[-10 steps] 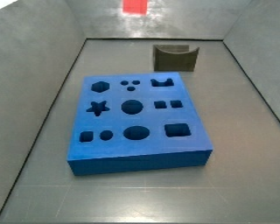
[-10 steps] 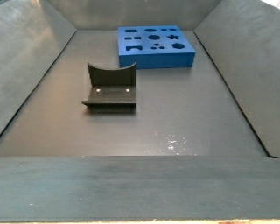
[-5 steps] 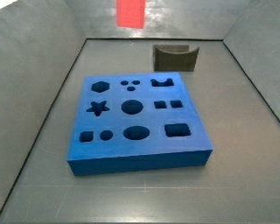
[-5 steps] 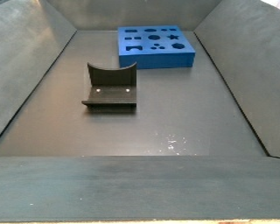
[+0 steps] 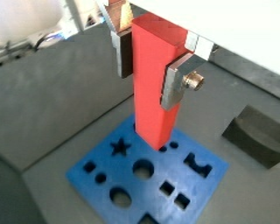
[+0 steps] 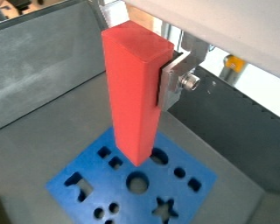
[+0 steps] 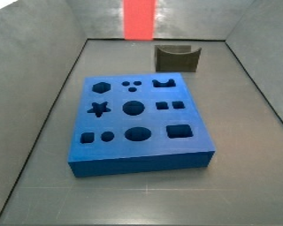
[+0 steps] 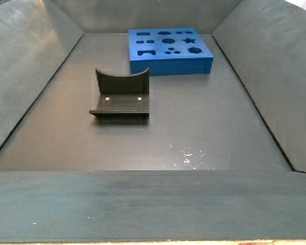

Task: Pick up the rectangle object. Move up. Place the rectangle object on the fixture. Regrasp the rectangle object. Move to above the board. Insert the rectangle object.
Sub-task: Insert the rectangle object.

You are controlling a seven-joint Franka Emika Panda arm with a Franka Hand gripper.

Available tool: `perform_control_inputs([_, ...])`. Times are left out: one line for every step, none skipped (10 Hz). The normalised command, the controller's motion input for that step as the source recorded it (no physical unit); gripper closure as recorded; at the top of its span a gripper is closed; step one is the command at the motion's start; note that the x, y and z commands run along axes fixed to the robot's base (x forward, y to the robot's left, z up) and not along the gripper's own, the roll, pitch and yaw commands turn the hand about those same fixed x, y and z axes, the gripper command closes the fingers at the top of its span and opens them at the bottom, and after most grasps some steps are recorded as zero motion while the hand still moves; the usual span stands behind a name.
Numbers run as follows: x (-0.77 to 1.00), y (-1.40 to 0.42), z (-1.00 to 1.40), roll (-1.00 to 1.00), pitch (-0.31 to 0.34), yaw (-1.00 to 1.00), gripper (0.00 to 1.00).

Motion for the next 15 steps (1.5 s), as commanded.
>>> perform_control_inputs([0.33,-0.45,-0.29,-0.03,0.0,0.31,1.0])
perform_control_inputs([0.47,-0.49,-0.27,0.0,0.0,0.32,1.0])
perform_control_inputs([0.51,-0.46,-0.3,0.0,0.0,0.29,1.0])
perform_control_inputs([0.53,-0.42,-0.32,0.0,0.0,0.28,1.0])
perform_control_inputs([0.52,-0.36,-0.37,0.0,0.0,0.27,1.0])
perform_control_inputs([0.4,-0.32,-0.39,0.0,0.0,0.23,1.0])
perform_control_inputs([0.29,-0.3,-0.4,0.0,-0.017,0.19,1.0])
perform_control_inputs([0.25,-0.3,-0.4,0.0,-0.074,0.12,1.0])
perform_control_inputs([0.37,-0.23,-0.38,0.04,-0.086,0.09,1.0])
perform_control_inputs([0.49,-0.14,-0.32,0.18,-0.097,0.06,1.0])
perform_control_inputs([0.36,-0.02,-0.36,0.37,-0.12,0.0,1.0])
perform_control_inputs([0.2,0.0,-0.37,0.39,-0.071,0.03,1.0])
perform_control_inputs([0.0,0.0,0.0,0.06,0.0,0.09,1.0])
perform_control_inputs([0.0,0.0,-0.07,0.0,-0.017,0.0,1.0])
perform_control_inputs([0.0,0.0,-0.37,0.04,-0.083,0.02,1.0])
